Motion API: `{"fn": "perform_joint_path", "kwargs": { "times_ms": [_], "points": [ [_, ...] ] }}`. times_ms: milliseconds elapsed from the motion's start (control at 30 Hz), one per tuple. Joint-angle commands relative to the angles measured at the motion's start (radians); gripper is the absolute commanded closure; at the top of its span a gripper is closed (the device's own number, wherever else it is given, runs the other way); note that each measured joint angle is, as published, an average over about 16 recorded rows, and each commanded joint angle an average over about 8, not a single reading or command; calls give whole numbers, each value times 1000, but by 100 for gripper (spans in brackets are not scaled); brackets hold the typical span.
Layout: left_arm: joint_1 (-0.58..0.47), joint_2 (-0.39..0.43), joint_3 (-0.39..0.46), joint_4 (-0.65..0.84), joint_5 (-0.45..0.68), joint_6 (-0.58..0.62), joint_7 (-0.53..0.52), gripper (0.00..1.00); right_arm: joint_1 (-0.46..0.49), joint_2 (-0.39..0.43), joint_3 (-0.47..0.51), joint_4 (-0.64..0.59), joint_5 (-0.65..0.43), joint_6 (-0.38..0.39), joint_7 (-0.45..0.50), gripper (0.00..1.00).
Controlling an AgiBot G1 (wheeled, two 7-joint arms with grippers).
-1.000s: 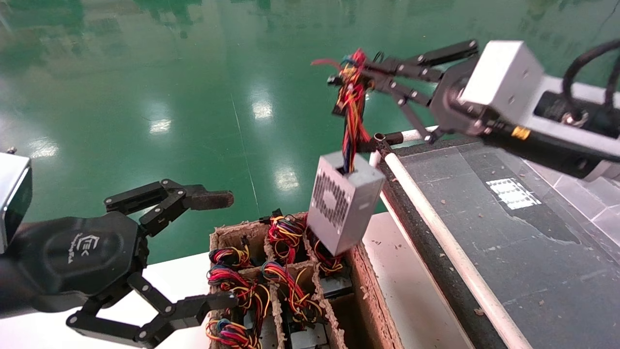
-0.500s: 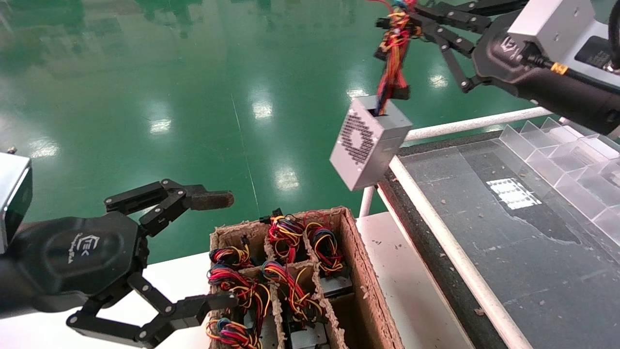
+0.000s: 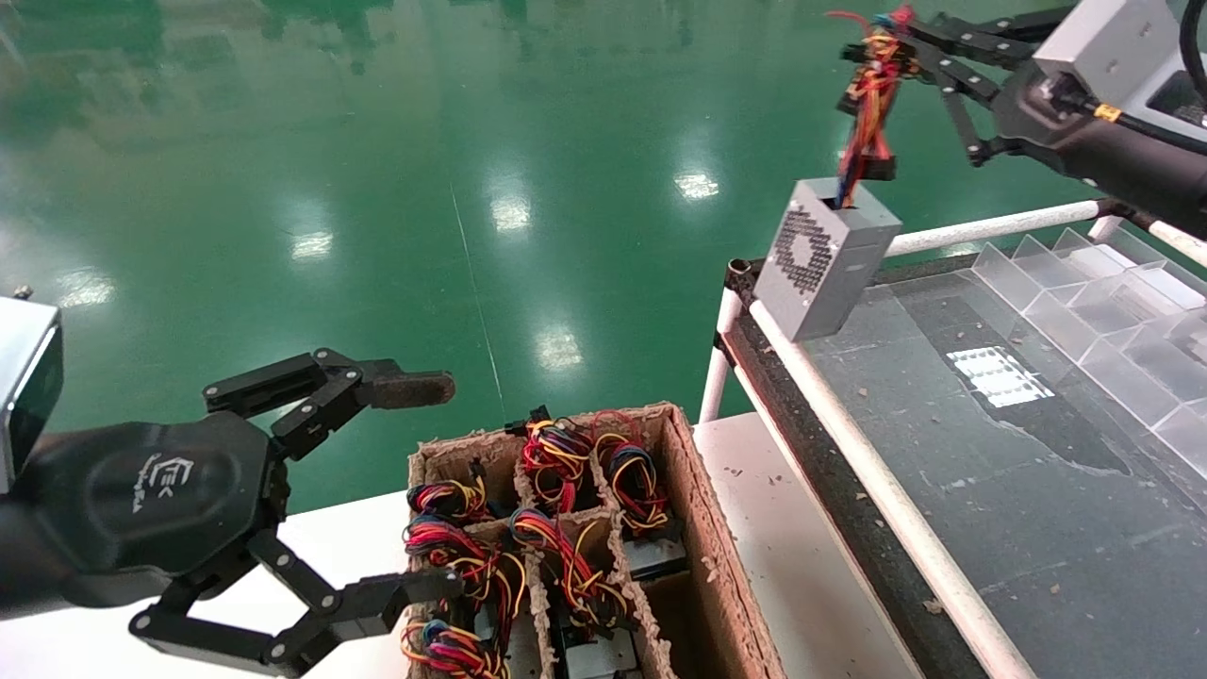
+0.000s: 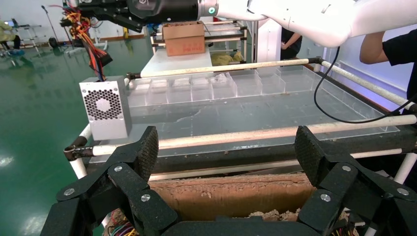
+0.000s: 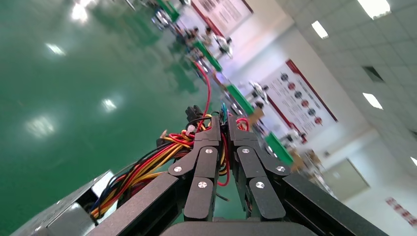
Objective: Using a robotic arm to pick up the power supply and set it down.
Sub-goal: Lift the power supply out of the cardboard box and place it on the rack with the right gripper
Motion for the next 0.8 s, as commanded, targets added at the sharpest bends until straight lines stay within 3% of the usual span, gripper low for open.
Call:
{"fn": "perform_joint_path", "kwargs": {
  "times_ms": [33, 467, 800],
  "points": [
    [0, 0, 0, 0, 0, 0, 0, 0, 13, -2, 3, -46, -6, 3, -37, 100],
    [0, 0, 0, 0, 0, 0, 0, 0, 145, -85, -9, -379, -43, 7, -250, 100],
    [0, 0, 0, 0, 0, 0, 0, 0, 197, -147, -12, -536, -46, -5, -377, 100]
  ]
}}
